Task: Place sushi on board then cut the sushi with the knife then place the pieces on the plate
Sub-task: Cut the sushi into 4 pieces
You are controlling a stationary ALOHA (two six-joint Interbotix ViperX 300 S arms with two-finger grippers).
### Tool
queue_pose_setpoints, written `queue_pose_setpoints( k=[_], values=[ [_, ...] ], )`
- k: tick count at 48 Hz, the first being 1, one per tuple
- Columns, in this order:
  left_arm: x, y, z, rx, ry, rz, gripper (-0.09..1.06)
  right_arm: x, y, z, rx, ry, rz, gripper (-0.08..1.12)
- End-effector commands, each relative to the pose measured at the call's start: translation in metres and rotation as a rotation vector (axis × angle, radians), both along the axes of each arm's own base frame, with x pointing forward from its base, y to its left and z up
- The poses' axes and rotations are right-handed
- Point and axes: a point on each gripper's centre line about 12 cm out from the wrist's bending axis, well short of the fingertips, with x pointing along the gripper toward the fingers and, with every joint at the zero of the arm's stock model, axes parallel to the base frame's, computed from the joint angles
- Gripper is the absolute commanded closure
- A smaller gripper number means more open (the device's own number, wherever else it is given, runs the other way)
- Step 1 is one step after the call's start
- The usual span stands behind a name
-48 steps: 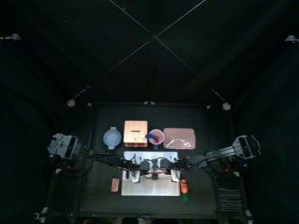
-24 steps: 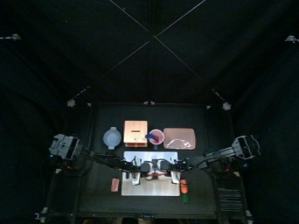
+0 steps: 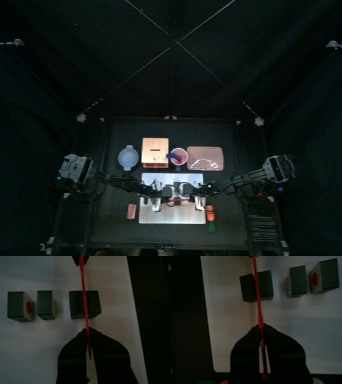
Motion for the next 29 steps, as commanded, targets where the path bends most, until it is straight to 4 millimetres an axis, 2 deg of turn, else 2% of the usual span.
queue_pose_setpoints(
  k=[1,13,29],
  values=[
    [0.003,-0.007,0.0,-0.002,-0.001,-0.013,0.56,0.002,0.002,0.0,0.003,0.002,0.003,0.67],
    [0.001,-0.007,-0.018,-0.005,0.05,-0.001,0.56,0.003,0.008,-0.013,0.001,0.039,0.013,0.67],
    [-0.002,-0.02,-0.006,-0.028,0.033,-0.019,0.56,0.001,0.031,-0.007,0.062,0.035,0.022,0.67]
  ],
)
